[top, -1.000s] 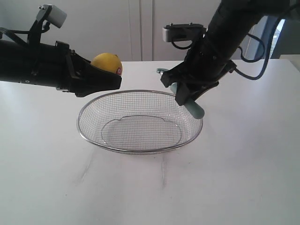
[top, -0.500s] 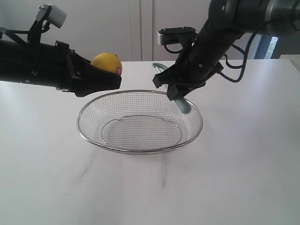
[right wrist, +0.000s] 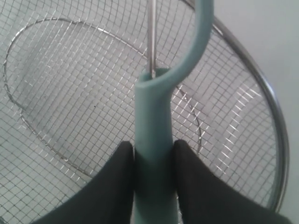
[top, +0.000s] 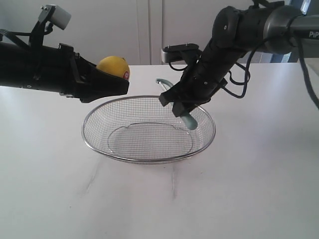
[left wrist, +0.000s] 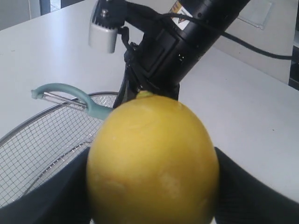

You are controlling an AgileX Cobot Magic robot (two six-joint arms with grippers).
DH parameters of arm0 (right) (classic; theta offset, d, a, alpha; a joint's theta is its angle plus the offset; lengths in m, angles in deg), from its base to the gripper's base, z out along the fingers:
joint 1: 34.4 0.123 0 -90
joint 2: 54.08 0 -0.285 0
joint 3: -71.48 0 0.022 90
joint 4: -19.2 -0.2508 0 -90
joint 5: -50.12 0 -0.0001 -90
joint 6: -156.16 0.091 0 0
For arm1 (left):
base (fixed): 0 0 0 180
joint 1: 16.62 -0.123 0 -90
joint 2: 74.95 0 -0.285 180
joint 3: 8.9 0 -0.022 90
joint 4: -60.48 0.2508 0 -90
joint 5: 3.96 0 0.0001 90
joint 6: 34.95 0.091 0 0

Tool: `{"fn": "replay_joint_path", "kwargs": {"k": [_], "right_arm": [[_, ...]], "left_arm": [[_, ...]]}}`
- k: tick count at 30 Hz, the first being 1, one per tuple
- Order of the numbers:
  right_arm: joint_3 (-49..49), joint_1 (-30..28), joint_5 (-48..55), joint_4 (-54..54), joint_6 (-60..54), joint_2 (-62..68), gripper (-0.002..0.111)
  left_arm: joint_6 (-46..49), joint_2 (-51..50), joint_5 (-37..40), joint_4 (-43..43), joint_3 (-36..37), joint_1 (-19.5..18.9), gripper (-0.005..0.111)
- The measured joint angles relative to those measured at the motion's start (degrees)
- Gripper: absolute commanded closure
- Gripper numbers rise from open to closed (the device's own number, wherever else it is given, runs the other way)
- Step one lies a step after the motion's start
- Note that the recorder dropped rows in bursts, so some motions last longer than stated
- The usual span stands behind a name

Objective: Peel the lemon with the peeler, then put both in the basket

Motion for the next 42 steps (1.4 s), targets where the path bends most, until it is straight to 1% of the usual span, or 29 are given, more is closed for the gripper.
{"fn": "replay_joint_path", "kwargs": {"k": [6, 18, 19, 22, 24, 30, 35, 37, 39, 42], "right_arm": [[0.0, 1.63, 0.0, -0.54, -3.26, 0.93, 0.108], [0.0, 1.61, -0.12, 0.32, -3.31, 4.73, 0.108], [0.0, 1.61, -0.12, 1.15, -2.71, 4.73, 0.106], [0.0, 1.61, -0.12, 4.5, 0.53, 4.73, 0.094], [0.0, 1.61, 0.0, 6.06, 1.64, 4.73, 0.089], [0.0, 1.61, 0.0, 6.72, 2.01, 4.73, 0.085], [0.0, 1.61, -0.12, 6.72, 2.01, 4.73, 0.071], [0.0, 1.61, -0.12, 6.72, 2.01, 4.73, 0.067], [0.0, 1.61, -0.12, 6.72, 2.01, 4.73, 0.065], [0.0, 1.61, -0.12, 6.72, 2.24, 4.73, 0.065]], "left_arm": [[0.0, 0.0, 0.0, 0.0, 0.0, 0.0, 0.107], [0.0, 0.0, -0.12, 0.0, 0.0, 0.0, 0.107], [0.0, 0.0, -0.12, 0.0, 0.0, 0.0, 0.107], [0.0, 0.0, -0.12, 0.0, 0.0, 0.0, 0.107], [0.0, 0.0, -0.12, 0.0, 0.0, 0.0, 0.107], [0.0, 0.0, -0.12, 0.0, 0.0, 0.0, 0.107], [0.0, 0.0, -0.12, 0.0, 0.0, 0.0, 0.107], [0.0, 0.0, -0.12, 0.0, 0.0, 0.0, 0.107], [0.0, 0.0, -0.12, 0.0, 0.0, 0.0, 0.107], [0.0, 0.0, -0.12, 0.0, 0.0, 0.0, 0.107]]}}
